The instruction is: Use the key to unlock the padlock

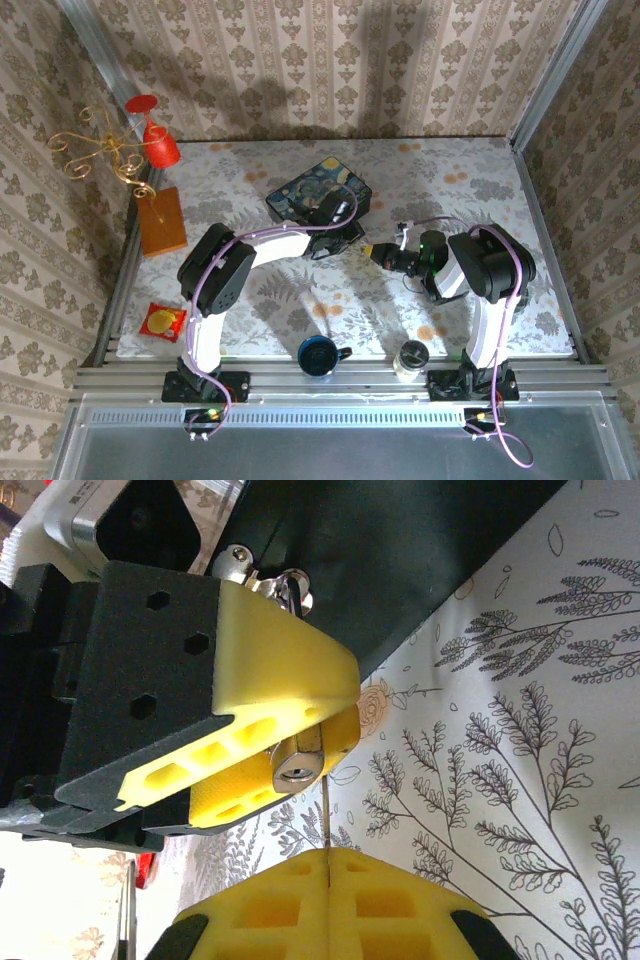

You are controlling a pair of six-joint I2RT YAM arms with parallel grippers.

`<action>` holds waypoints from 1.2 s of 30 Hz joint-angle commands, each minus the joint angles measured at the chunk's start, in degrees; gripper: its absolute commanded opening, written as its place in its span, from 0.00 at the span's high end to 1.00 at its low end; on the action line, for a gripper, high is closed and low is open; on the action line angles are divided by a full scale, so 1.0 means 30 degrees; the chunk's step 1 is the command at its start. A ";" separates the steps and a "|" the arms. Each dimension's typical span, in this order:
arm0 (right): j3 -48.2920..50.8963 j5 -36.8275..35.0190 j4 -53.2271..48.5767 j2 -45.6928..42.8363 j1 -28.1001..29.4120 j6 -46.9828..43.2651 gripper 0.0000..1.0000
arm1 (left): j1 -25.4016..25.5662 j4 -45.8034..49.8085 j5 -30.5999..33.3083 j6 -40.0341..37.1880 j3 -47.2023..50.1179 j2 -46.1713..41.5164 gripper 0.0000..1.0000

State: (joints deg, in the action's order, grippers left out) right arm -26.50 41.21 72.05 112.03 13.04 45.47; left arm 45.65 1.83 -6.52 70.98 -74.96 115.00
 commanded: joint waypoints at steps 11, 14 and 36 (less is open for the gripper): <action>0.0133 0.0607 0.0767 -0.0411 -0.0215 0.0103 1.00 | -0.0174 -0.1076 -0.0198 0.0144 -0.0004 -0.0546 0.74; 0.0133 0.0677 0.0797 -0.0572 -0.0237 0.0099 1.00 | -0.0158 -0.1077 -0.0198 0.0158 -0.0008 -0.0513 0.74; 0.0272 0.0606 0.0753 -0.0458 -0.0278 0.0377 1.00 | -0.0227 -0.1392 -0.0258 0.0195 -0.0033 -0.0510 0.74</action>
State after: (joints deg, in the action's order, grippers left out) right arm -26.50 42.28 72.27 110.93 12.47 46.52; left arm 45.28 0.62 -7.33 71.20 -74.96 115.00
